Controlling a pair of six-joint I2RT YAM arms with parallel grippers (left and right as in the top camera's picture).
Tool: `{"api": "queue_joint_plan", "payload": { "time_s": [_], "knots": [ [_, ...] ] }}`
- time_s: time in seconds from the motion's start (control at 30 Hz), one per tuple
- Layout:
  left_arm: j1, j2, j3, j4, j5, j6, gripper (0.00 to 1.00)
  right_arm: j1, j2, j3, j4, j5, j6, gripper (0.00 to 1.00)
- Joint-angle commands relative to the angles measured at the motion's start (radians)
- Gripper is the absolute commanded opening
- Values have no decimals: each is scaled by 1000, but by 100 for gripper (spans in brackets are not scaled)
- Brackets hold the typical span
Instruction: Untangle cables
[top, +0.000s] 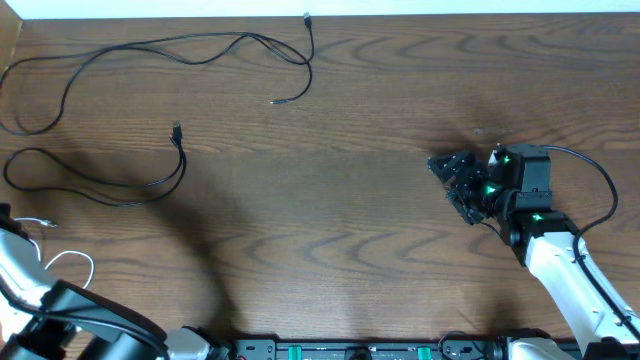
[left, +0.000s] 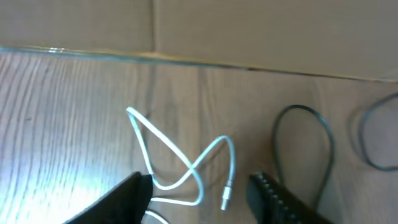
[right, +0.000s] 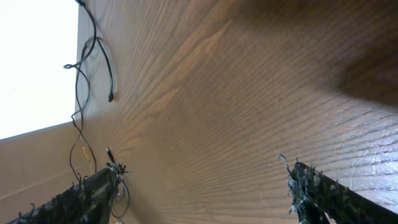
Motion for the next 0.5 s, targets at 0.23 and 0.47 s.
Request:
{"api": "queue_joint_plan", "payload": {
  "time_s": [0.23, 0.47],
  "knots": [
    [37, 271, -3, 59, -57, 57, 28, -3, -6, 5, -39, -2, -24, 85],
    [39, 322, 0, 118, -51, 166, 22, -3, -6, 5, -38, -2, -24, 84]
  ]
}}
